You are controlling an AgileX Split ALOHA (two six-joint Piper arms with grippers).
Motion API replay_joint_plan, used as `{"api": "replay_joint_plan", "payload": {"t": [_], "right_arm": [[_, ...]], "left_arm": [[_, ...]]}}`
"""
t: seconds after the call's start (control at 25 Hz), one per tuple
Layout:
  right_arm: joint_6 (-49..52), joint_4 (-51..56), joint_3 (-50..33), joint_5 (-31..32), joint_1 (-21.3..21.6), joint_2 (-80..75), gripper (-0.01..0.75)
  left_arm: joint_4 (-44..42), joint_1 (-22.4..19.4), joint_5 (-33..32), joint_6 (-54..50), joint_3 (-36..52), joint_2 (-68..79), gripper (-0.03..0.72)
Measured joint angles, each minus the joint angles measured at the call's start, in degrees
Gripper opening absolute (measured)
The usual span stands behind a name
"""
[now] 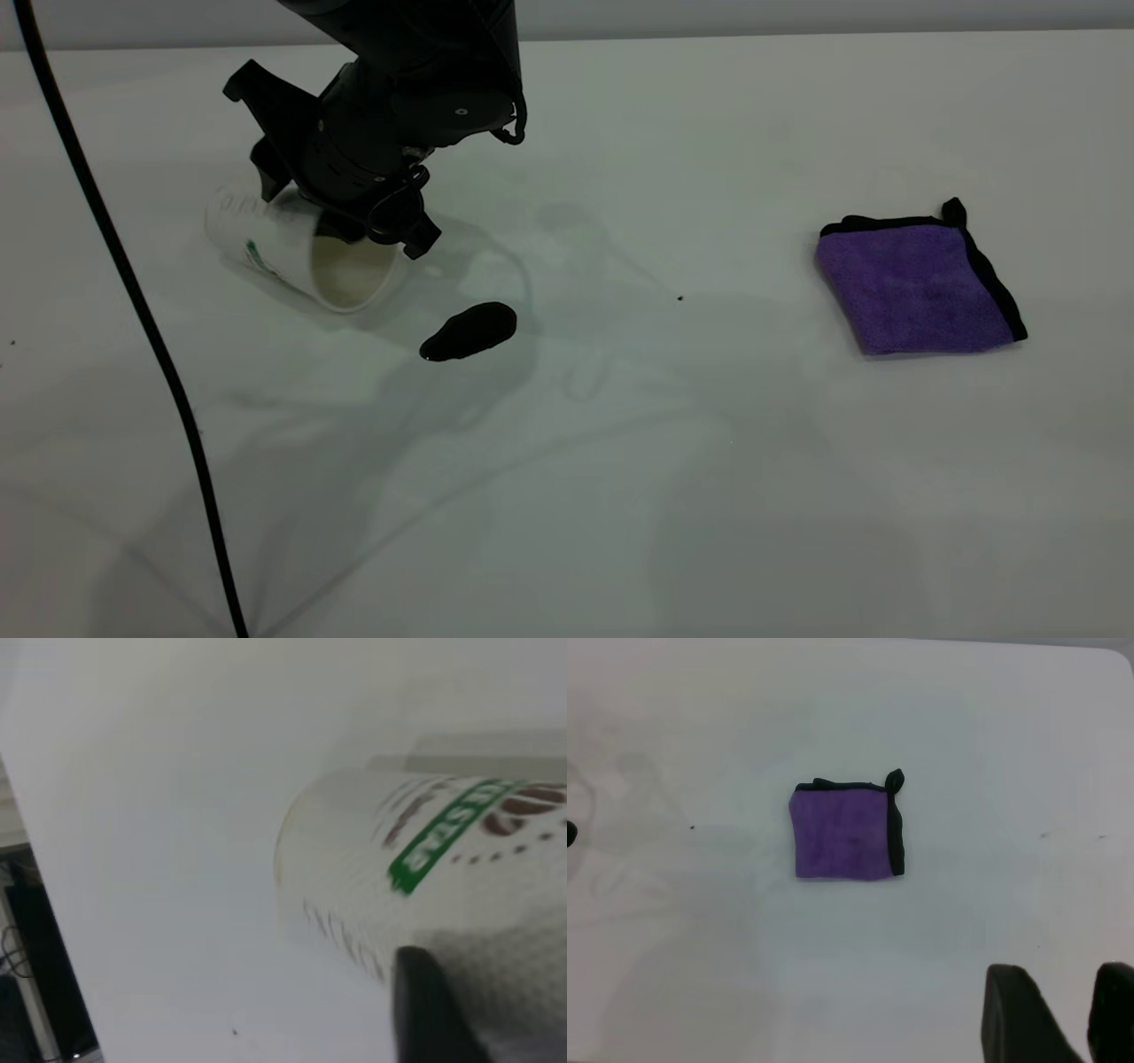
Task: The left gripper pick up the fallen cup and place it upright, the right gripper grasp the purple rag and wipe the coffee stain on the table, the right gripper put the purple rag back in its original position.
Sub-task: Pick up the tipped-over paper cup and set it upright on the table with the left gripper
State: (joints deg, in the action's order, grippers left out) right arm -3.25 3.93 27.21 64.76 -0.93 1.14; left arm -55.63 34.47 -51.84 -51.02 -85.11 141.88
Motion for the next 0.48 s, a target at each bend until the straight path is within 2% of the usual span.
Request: {"api": "replay_joint_plan", "payload": {"t": [0.12, 0.16, 0.32, 0.48], "right_arm": [[0.0, 0.0, 0.0, 0.0, 0.0, 0.0, 0.241], [0.0, 0.0, 0.0, 0.0, 0.0, 0.0, 0.241], [0.0, 0.0, 0.0, 0.0, 0.0, 0.0, 0.241], [0.0, 0.0, 0.0, 0.0, 0.0, 0.0, 0.241]], "left_arm": [[-1.4, 0.0, -3.2, 1.9, 0.0, -0.4, 0.091], [-1.3, -0.3, -3.7, 3.0, 0.0, -1.0, 0.053], [6.4, -2.5, -1.0, 10.5, 0.0, -6.7, 0.0], [18.9, -7.8, 3.1, 23.0, 0.0, -15.3, -0.002]]}}
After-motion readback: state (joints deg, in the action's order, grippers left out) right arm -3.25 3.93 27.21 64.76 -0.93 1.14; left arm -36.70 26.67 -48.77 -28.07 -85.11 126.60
